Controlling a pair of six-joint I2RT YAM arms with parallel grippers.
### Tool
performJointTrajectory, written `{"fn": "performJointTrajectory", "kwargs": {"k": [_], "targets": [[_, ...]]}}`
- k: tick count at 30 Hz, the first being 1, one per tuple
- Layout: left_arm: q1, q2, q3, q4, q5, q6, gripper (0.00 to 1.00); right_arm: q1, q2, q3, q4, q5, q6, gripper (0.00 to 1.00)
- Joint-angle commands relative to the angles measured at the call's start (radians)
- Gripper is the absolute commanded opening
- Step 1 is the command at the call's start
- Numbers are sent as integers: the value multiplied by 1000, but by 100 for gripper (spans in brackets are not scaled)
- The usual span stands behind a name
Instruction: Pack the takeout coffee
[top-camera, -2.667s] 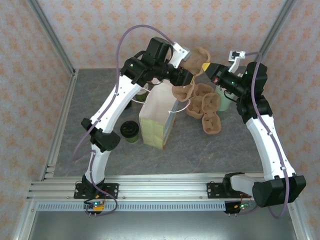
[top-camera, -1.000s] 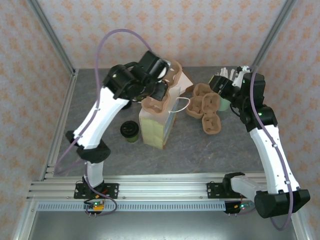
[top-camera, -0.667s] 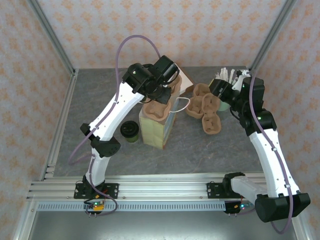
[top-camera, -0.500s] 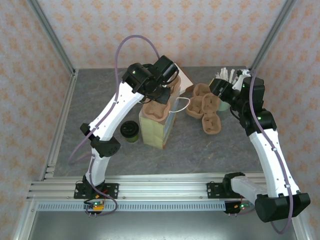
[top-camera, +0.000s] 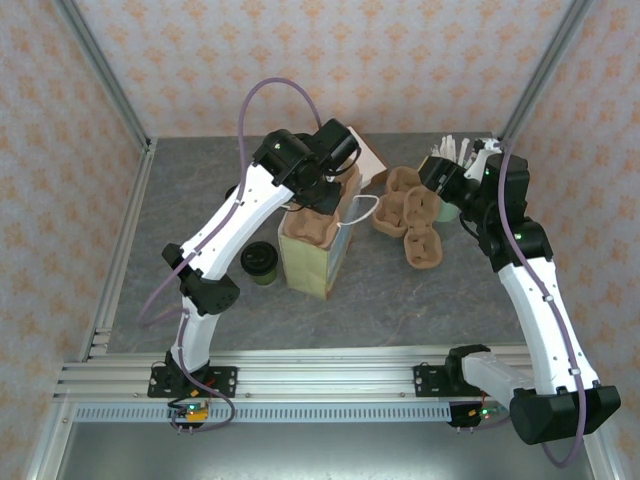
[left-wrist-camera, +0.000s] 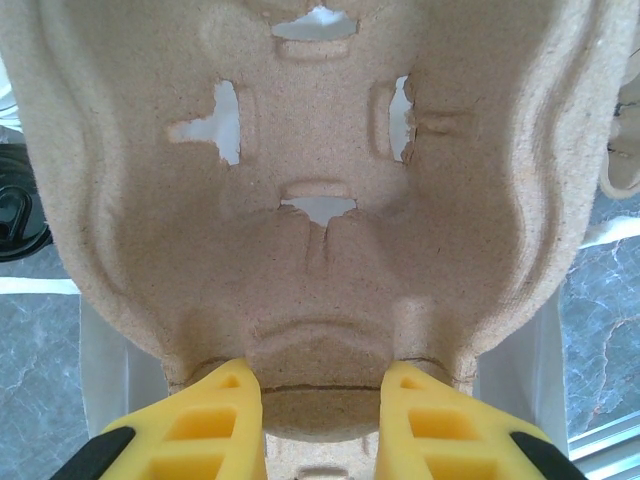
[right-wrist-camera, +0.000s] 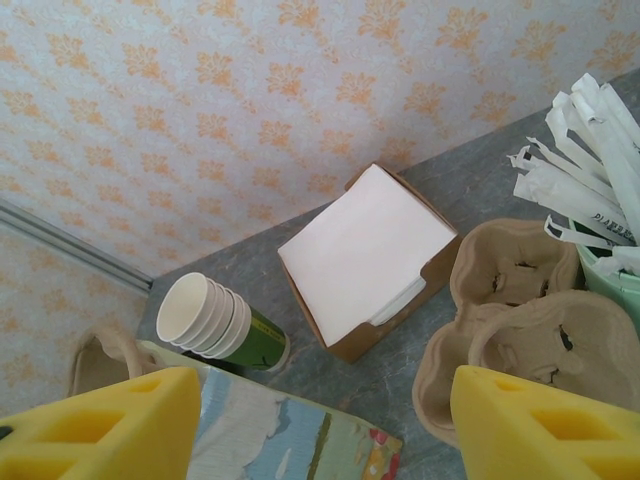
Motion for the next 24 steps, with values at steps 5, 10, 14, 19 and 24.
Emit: {"fn": "performJointTrajectory", "kwargs": {"k": [5, 10, 14, 19, 24], "targets": [[-17, -45, -23, -31, 12, -34, 22, 2, -7, -14, 36, -12, 16, 67], [-21, -51, -29, -54, 17, -33, 21, 2, 0, -26, 46, -17, 25, 67], [-22, -57, -53, -66, 39, -35, 21, 2, 10, -25, 45, -25, 26, 67], [-15, -50, -79, -86, 33, -28, 21, 2, 14, -26, 49, -23, 27, 67], [-2, -23, -88, -88, 46, -17, 21, 2, 22, -25, 47, -24, 25, 67]]}}
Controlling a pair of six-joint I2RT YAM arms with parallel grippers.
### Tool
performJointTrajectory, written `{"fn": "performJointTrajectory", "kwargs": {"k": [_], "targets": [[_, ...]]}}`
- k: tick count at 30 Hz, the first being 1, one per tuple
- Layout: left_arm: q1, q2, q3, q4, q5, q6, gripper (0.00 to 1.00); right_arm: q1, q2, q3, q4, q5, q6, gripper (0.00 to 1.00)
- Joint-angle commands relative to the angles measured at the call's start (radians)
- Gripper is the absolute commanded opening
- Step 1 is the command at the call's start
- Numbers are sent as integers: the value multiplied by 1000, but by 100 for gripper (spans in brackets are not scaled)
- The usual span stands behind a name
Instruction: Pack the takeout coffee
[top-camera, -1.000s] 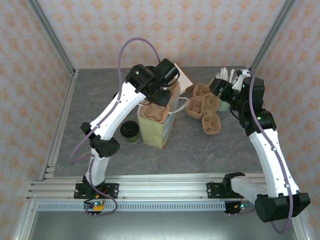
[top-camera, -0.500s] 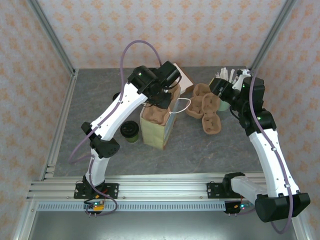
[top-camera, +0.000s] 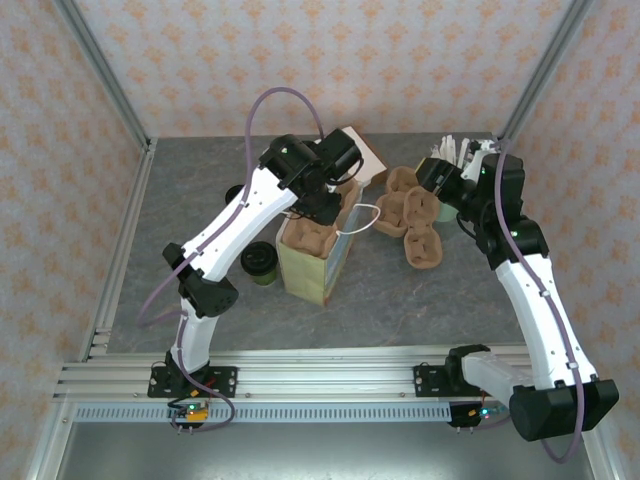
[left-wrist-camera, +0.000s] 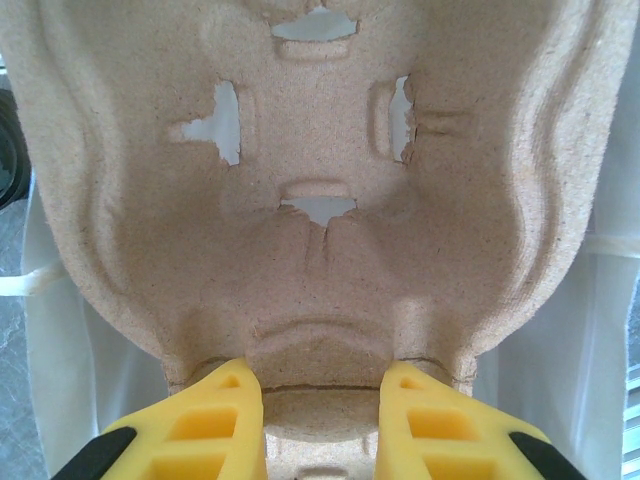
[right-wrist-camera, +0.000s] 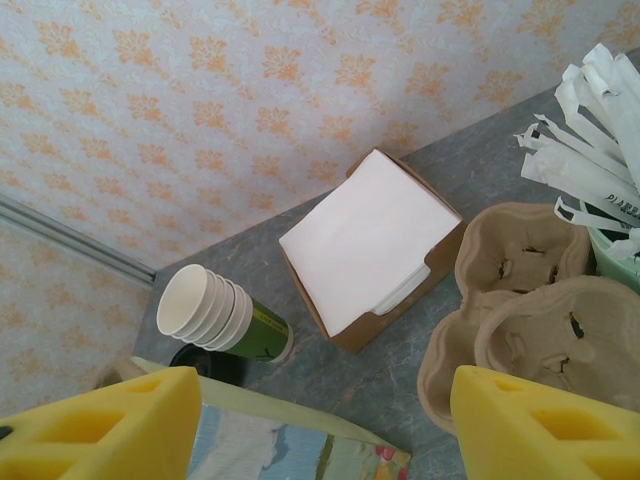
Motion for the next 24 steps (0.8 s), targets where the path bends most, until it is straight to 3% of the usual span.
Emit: {"fn": "performJointTrajectory", "kwargs": {"k": [1, 24], "targets": [[16, 1, -9, -57, 20, 3, 21, 2, 2, -8, 34, -5, 4, 67], [-5, -43, -67, -51, 71, -1, 21, 2, 6, -25, 35, 2, 9, 67]]}}
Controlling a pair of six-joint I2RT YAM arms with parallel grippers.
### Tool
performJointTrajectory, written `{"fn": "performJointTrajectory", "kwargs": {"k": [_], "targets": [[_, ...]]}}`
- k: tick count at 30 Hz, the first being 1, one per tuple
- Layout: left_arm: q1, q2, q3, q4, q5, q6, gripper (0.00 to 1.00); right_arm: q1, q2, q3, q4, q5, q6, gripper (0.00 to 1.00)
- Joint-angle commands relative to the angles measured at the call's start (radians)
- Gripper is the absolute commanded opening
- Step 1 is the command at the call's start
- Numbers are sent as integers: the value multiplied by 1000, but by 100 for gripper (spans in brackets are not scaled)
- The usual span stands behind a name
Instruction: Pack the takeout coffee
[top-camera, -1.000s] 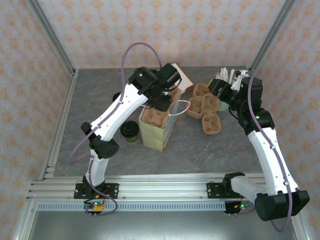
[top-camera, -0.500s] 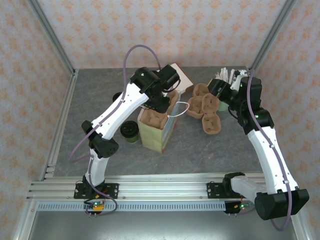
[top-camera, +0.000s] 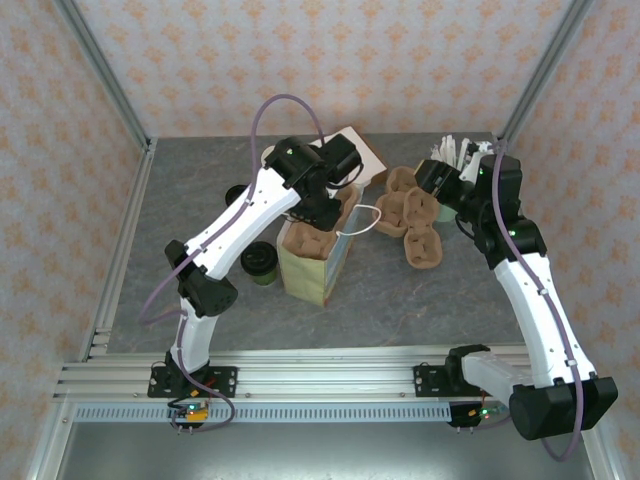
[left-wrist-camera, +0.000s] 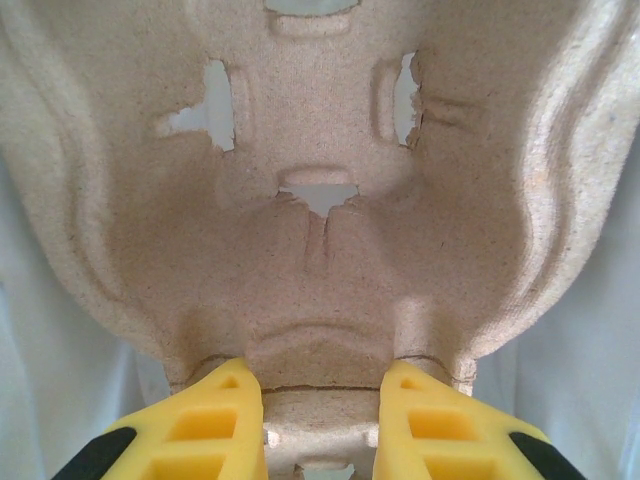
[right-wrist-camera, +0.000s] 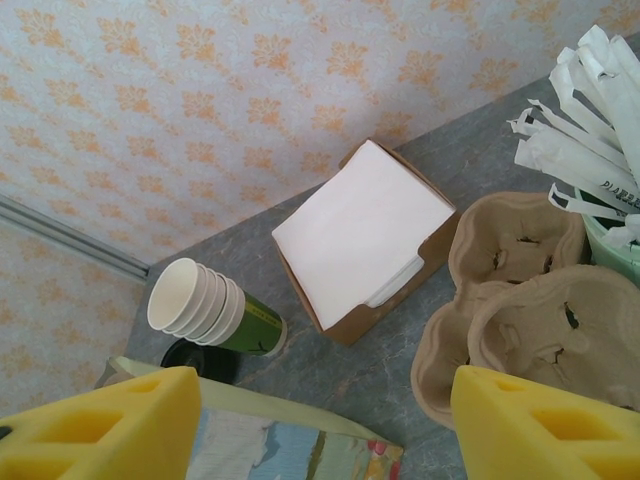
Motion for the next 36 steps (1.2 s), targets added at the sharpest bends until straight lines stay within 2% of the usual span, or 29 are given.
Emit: {"fn": "performJointTrajectory", "kwargs": {"k": [1, 16, 36], "targets": [[-11, -44, -1, -54, 19, -5, 21, 2, 4, -10, 35, 0, 9, 67], [-21, -76, 43, -100, 31, -23, 20, 3, 20, -23, 41, -6, 18, 67], [-21, -109, -144, -84, 64, -8, 20, 4, 23, -37, 36, 0, 17, 67]]}}
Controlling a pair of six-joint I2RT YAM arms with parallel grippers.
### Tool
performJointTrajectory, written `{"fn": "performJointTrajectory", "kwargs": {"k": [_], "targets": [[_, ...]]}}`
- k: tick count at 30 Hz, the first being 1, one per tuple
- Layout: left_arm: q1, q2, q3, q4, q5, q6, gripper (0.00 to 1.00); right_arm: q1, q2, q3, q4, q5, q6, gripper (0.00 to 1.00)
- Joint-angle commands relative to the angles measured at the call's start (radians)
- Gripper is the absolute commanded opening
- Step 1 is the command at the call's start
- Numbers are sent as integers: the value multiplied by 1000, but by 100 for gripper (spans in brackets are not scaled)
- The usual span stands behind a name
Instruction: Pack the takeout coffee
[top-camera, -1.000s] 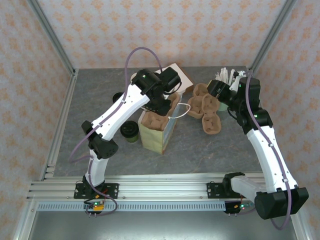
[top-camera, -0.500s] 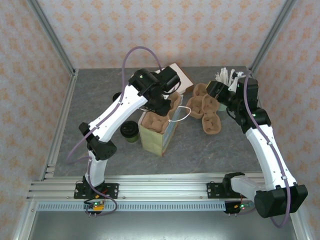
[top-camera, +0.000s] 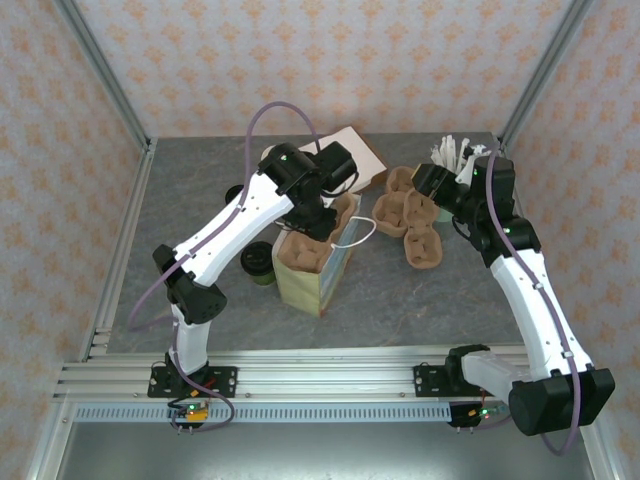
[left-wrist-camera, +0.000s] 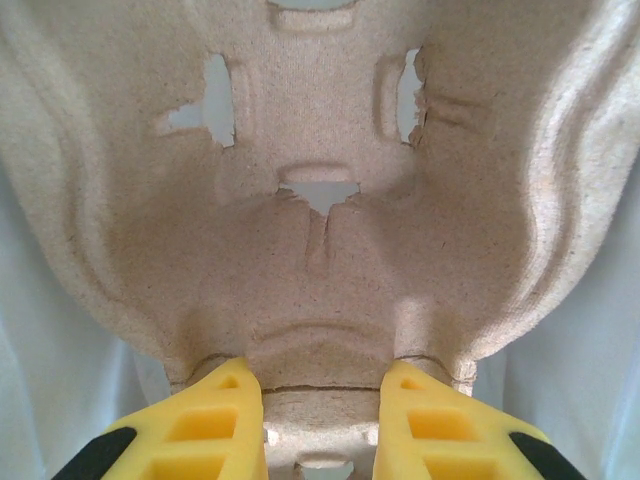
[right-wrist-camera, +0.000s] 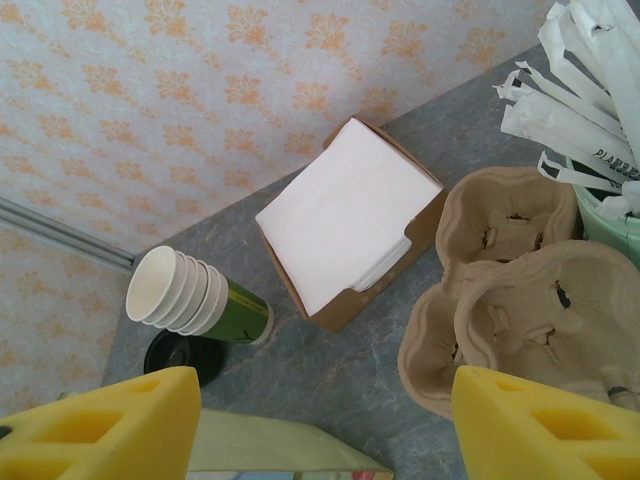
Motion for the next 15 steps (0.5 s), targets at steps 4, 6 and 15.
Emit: {"fn": "performJointTrajectory", "kwargs": {"k": [4, 6, 15], "targets": [[-5, -22, -22, -83, 17, -5, 20, 3, -1, -7, 25, 1, 6, 67], [-5, -24, -29, -82, 19, -4, 20, 3, -2, -8, 23, 1, 5, 68], [-5, -70, -92, -72, 25, -3, 20, 3, 3, -13, 27, -3, 10, 67]]}}
